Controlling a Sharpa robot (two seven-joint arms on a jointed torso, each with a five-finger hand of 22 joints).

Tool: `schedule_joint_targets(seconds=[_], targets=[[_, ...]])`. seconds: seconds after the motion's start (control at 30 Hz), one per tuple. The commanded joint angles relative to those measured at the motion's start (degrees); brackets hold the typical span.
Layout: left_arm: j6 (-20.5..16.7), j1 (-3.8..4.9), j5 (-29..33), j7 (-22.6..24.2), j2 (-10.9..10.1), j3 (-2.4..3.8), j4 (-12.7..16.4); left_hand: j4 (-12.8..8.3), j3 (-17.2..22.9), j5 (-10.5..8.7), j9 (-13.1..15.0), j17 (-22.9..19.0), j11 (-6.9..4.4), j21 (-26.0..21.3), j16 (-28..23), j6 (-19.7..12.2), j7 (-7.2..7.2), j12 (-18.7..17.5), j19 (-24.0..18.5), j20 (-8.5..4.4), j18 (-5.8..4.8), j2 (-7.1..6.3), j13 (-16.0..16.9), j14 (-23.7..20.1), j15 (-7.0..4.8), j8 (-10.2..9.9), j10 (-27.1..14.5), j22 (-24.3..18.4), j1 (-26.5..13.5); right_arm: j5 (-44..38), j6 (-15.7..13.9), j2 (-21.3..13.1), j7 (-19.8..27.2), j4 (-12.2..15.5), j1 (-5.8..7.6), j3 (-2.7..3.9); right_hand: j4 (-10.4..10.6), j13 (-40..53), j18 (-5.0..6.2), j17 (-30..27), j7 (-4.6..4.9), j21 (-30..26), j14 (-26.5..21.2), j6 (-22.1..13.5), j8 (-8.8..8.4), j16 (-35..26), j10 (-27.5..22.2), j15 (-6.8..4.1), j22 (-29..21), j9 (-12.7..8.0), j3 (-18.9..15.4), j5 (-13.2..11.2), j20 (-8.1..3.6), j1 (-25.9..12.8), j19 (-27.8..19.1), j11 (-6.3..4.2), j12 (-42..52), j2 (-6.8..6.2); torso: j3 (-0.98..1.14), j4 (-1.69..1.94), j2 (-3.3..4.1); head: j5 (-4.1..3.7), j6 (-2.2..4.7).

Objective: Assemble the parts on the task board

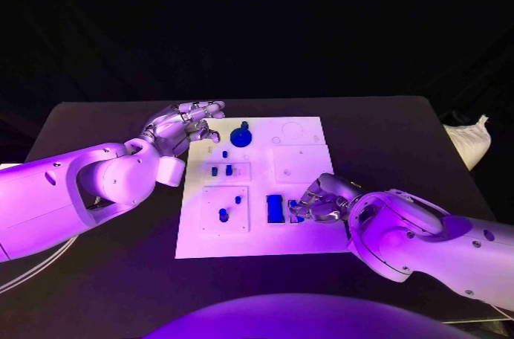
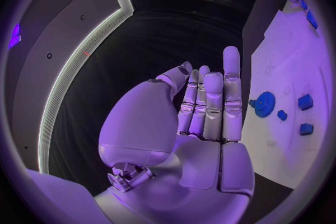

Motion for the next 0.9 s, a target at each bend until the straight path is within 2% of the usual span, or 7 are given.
schedule_joint_targets(seconds=[0.03,0.4,0.63,0.77,0.9], targets=[[1.09,0.0,-0.26,0.29,0.01,0.03,0.18,-0.17,-0.28,0.23,-0.08,-0.03,0.17,0.3,-0.19,-0.39,0.1,-0.21,-0.43,0.0,1.14,-0.08,-0.07,-0.38,-0.15,0.28,0.41,-0.07,-0.62,-0.39,2.08,0.22,-1.14,0.16,-0.04,-0.01,0.19,0.74,-0.8,5.09,0.04,0.36,4.02,0.23,0.1,0.37,0.28,-0.31,15.09,-0.02,-0.13,0.2,-0.45,-0.41,6.0,-0.18,-0.2,0.06,0.02,-0.03,0.03,0.02,0.01],[1.15,0.0,-0.27,0.28,-0.01,0.03,0.17,-0.17,-0.28,0.23,-0.08,-0.03,0.17,0.3,-0.19,-0.39,0.1,-0.21,-0.43,0.0,1.14,-0.08,-0.07,-0.38,-0.15,0.28,0.41,-0.07,-0.62,-0.72,2.4,0.44,-1.04,0.22,-0.04,-0.01,0.3,0.56,-0.8,5.25,-0.04,0.36,4.04,0.37,0.18,0.46,0.26,-0.36,15.09,0.09,-0.31,0.29,-0.5,-0.49,6.0,-0.25,-0.5,0.11,-0.01,-0.01,0.0,0.06,0.01],[1.09,0.01,-0.27,0.27,-0.07,0.03,0.25,-0.17,-0.28,0.23,-0.08,-0.03,0.17,0.3,-0.19,-0.39,0.1,-0.21,-0.43,0.0,1.14,-0.08,-0.07,-0.38,-0.15,0.28,0.41,-0.07,-0.62,-1.39,2.01,0.57,-1.05,-0.1,-0.04,-0.01,2.24,0.31,-0.8,5.15,0.01,0.36,4.0,0.42,0.14,0.39,0.35,-0.38,15.09,0.5,-2.18,0.46,-0.61,-2.6,6.0,-0.22,-0.94,0.24,-0.01,0.06,0.01,-0.04,0.01],[1.06,0.01,-0.27,0.26,-0.1,0.03,0.27,-0.17,-0.28,0.23,-0.08,-0.03,0.17,0.3,-0.19,-0.39,0.1,-0.21,-0.43,0.0,1.14,-0.08,-0.07,-0.38,-0.15,0.28,0.41,-0.07,-0.62,-1.85,1.64,0.65,-1.0,-0.2,-0.04,-0.01,3.92,0.27,-0.8,5.11,-0.02,0.36,3.97,0.42,0.08,0.35,0.42,-0.37,15.09,0.78,-4.36,-1.06,-0.6,-4.15,6.0,-0.22,-1.03,0.27,-0.01,0.05,0.01,-0.02,0.01],[1.05,0.01,-0.27,0.24,-0.13,0.03,0.3,-0.17,-0.28,0.23,-0.08,-0.03,0.17,0.3,-0.19,-0.39,0.1,-0.21,-0.43,0.0,1.14,-0.08,-0.07,-0.38,-0.15,0.28,0.41,-0.07,-0.62,-2.05,1.5,0.71,-0.93,-0.25,-0.03,-0.01,5.64,0.29,-0.8,5.15,-0.12,0.36,3.97,0.39,0.0,0.36,0.48,-0.43,15.09,1.18,-6.83,-3.87,-0.64,-4.78,6.0,-0.28,-1.07,0.72,-0.02,-0.01,0.01,0.03,0.01]])
